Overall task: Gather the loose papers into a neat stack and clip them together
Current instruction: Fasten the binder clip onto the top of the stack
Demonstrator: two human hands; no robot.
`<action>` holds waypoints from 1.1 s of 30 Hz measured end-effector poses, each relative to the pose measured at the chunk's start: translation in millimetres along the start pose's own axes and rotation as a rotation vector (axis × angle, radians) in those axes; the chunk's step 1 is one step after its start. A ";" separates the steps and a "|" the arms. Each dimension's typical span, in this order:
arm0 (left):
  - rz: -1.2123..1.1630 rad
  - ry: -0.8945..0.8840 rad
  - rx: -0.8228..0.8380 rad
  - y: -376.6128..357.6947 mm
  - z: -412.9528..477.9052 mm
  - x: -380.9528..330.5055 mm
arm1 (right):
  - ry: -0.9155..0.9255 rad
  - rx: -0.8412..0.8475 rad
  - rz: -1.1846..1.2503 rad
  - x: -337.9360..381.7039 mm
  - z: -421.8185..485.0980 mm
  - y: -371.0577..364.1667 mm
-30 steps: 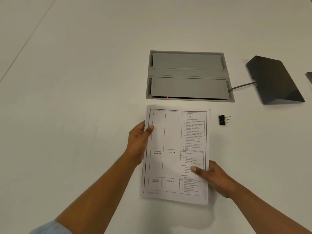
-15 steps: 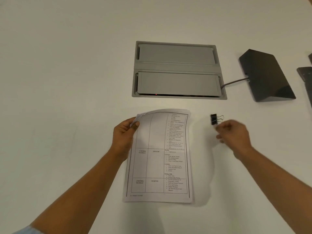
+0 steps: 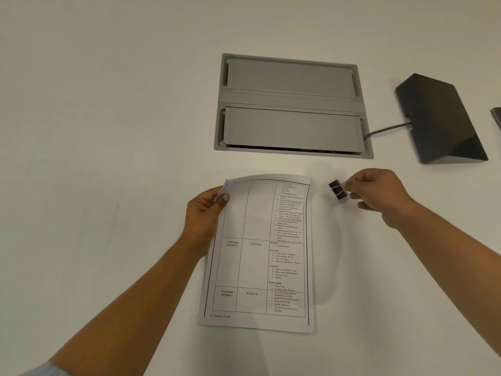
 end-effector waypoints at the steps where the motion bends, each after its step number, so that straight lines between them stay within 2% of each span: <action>1: -0.004 0.000 -0.002 0.4 -0.3 0.0 | 0.020 0.041 0.013 7.1 -5.3 -5.9; 5: 0.008 0.005 -0.001 1.1 -2.9 -1.5 | 0.104 0.139 0.048 34.1 -22.4 -26.0; 10: -0.006 -0.002 0.001 4.4 -4.1 -1.2 | 0.272 0.201 -0.027 69.0 -41.1 -47.8; 14: -0.022 -0.010 0.003 2.0 -5.8 -0.3 | 0.322 0.271 -0.046 90.0 -50.0 -61.6; 18: -0.028 -0.011 0.001 1.5 -6.3 2.3 | 0.444 0.329 -0.201 112.9 -58.5 -76.5; 22: -0.030 -0.013 0.000 2.9 -5.3 4.6 | 0.631 0.307 -0.407 136.5 -69.2 -89.9; 33: 0.003 -0.051 0.027 1.4 -3.3 5.2 | 0.910 0.338 -0.659 168.7 -67.5 -122.1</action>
Point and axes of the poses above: each hand's wrist, its own z-axis towards the middle knuckle, its own y-axis out of the back of the hand, x = y × z, the point moved 7 cm from there along z, towards the middle knuckle, and after that the axes turned 1 degree about z, right-handed, at the moved point
